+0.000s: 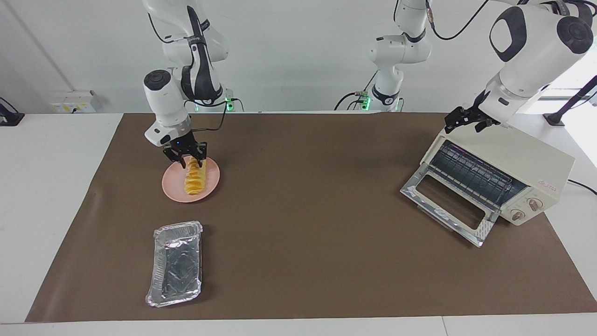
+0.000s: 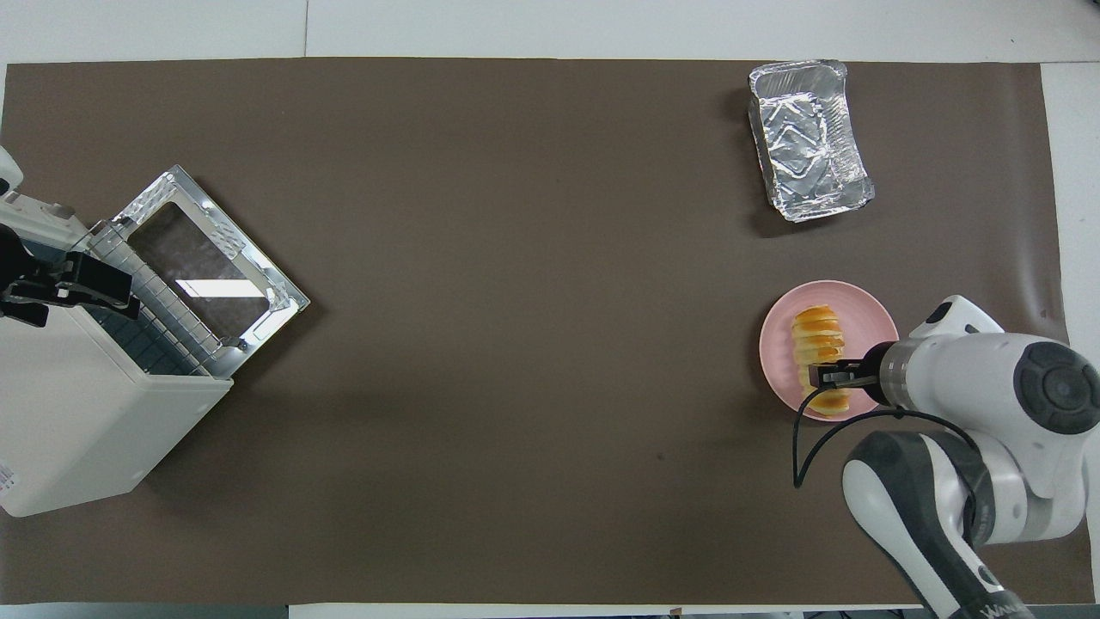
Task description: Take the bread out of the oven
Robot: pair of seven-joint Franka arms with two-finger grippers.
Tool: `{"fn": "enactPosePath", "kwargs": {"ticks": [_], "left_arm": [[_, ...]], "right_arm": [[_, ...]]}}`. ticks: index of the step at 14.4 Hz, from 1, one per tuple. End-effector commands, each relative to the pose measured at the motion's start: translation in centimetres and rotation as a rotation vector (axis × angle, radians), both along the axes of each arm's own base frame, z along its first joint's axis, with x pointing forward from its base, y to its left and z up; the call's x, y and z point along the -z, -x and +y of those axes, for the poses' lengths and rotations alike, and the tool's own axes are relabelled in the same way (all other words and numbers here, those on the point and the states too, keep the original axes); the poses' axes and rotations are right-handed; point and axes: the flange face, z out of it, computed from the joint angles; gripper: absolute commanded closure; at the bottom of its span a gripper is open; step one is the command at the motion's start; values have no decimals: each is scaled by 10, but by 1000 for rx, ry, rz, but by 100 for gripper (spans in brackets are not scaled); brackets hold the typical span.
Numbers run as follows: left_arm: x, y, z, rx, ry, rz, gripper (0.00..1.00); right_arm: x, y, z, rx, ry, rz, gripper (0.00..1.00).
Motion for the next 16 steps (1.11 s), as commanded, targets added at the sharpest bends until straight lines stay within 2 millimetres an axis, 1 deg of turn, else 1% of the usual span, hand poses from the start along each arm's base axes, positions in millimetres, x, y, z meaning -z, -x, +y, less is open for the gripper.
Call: {"fn": "enactPosePath", "kwargs": {"ticks": [1, 3, 5, 6, 8, 10, 11, 12, 13, 15, 16], "left_arm": [[-5, 5, 1, 1, 12, -16, 0], [-5, 5, 1, 1, 12, -16, 0], [-5, 5, 1, 1, 12, -16, 0], [-5, 5, 1, 1, 12, -16, 0], [-5, 5, 1, 1, 12, -16, 0], [-5, 5, 1, 1, 12, -16, 0], [-5, 5, 1, 1, 12, -16, 0], [-5, 5, 1, 1, 12, -16, 0], [-5, 5, 1, 1, 12, -16, 0], [-5, 5, 1, 1, 12, -16, 0], [-5, 5, 1, 1, 12, -16, 0]], "right_arm": [[-79, -46, -3, 6, -14, 42, 0], [-122, -57, -2, 2, -18, 27, 0], [-161, -62, 3, -24, -18, 26, 0], [-178, -65, 4, -62, -17, 48, 0], [-210, -74, -1, -131, -18, 106, 0], [-230, -84, -5, -151, -17, 137, 0], [-237, -88, -9, -144, -18, 145, 0], [-243, -88, -18, -129, -22, 140, 0], [-244, -89, -27, -112, -23, 135, 0], [-239, -92, -37, -87, -24, 133, 0], [-238, -93, -38, -81, -21, 126, 0]]}}
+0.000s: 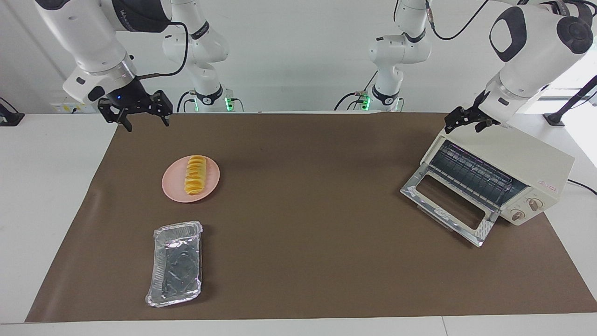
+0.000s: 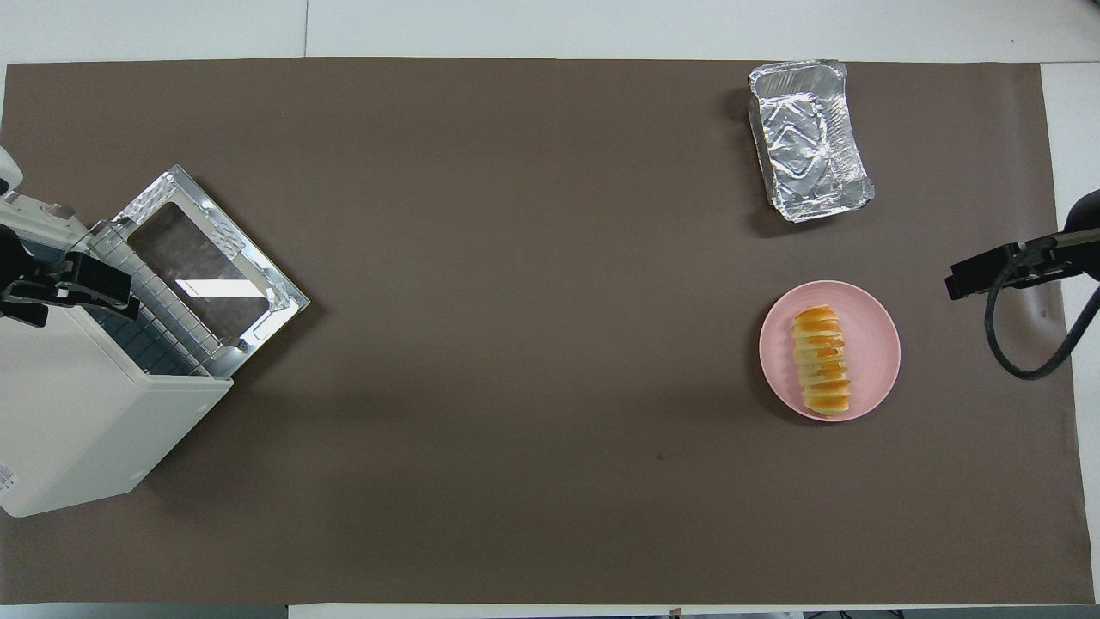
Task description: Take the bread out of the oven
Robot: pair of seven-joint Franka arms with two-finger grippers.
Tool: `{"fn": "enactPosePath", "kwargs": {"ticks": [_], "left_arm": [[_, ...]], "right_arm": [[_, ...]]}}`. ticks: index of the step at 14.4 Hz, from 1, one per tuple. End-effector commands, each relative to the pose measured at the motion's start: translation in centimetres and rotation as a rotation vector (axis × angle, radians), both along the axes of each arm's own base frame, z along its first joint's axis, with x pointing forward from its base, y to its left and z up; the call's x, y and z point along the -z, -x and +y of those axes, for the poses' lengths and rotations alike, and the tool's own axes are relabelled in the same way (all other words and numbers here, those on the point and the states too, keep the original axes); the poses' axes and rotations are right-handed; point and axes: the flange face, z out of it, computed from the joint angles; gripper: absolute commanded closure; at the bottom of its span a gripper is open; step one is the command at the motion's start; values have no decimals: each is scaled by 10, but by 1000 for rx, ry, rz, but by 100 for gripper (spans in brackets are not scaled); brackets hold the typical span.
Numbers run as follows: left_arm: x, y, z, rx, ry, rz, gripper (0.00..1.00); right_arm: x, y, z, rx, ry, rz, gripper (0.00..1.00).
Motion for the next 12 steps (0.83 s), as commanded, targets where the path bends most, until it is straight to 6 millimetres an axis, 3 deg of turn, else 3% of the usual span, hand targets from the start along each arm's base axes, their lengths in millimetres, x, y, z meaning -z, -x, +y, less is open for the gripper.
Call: {"fn": "enactPosePath", "kwargs": {"ticks": [1, 3, 5, 12], "left_arm": [[-5, 5, 1, 1, 12, -16, 0], [-5, 5, 1, 1, 12, -16, 0], [-5, 5, 1, 1, 12, -16, 0], [-5, 5, 1, 1, 12, -16, 0]], "right_arm": [[1, -6, -8, 0, -12, -2, 0], [3, -3, -17, 15, -12, 4, 0], [11, -1, -16, 14, -13, 15, 0], [9, -1, -12, 3, -3, 6, 0]]}}
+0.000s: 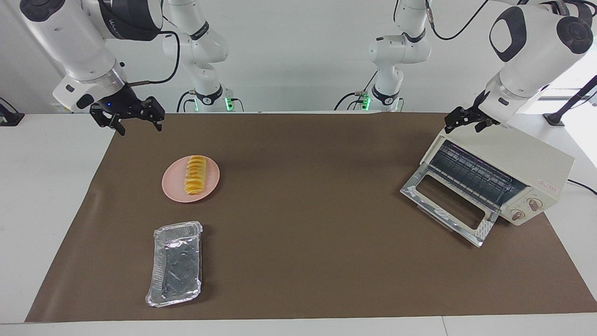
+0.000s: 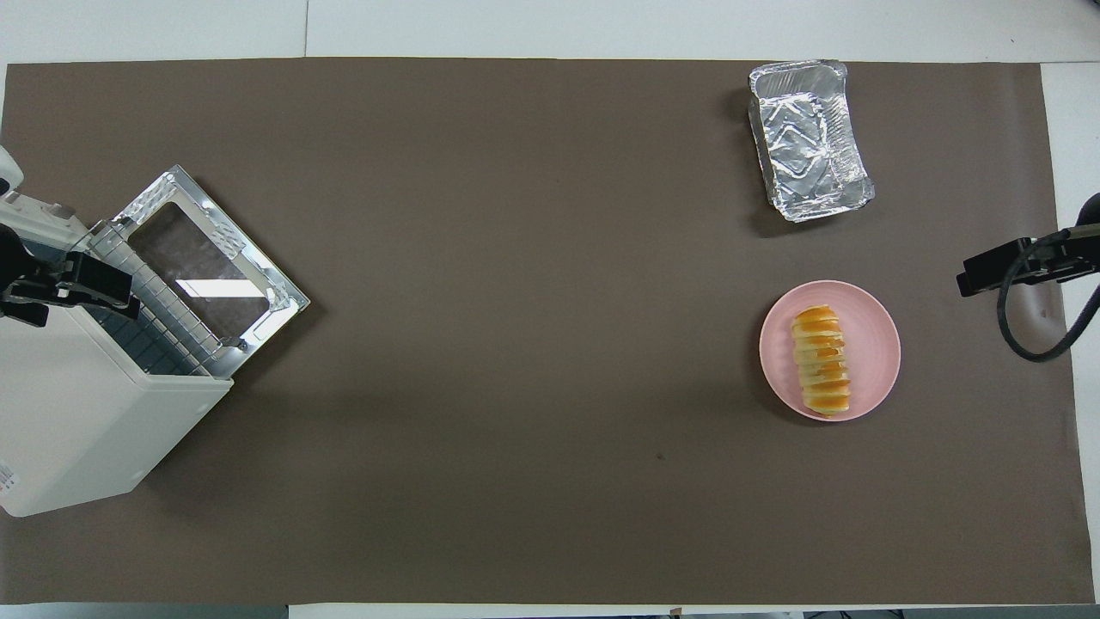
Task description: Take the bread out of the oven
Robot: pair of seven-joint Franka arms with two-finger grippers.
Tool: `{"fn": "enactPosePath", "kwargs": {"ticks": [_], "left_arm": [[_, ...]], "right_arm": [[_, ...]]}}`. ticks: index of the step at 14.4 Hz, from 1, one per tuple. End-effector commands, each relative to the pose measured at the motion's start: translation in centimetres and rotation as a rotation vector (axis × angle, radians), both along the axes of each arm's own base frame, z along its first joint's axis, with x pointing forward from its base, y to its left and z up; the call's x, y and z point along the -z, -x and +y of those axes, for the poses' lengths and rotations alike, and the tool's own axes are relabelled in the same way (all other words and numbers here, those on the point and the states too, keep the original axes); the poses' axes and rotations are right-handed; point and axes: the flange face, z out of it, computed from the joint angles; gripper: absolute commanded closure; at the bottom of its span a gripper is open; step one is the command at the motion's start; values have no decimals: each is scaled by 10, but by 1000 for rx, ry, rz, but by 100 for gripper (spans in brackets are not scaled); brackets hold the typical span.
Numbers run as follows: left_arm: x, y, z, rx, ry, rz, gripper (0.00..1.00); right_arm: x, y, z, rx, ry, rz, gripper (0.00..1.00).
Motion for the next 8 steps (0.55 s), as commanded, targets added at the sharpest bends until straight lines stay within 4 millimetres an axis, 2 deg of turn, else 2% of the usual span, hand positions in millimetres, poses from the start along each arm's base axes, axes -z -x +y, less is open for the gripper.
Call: {"fn": "enactPosePath", "kwargs": {"ticks": [1, 8], "left_arm": [[-5, 5, 1, 1, 12, -16, 0], [-5, 5, 1, 1, 12, -16, 0]], "right_arm": [[0, 2, 0, -19, -1, -9, 0], [0, 1, -1, -21, 14, -12, 0]]}}
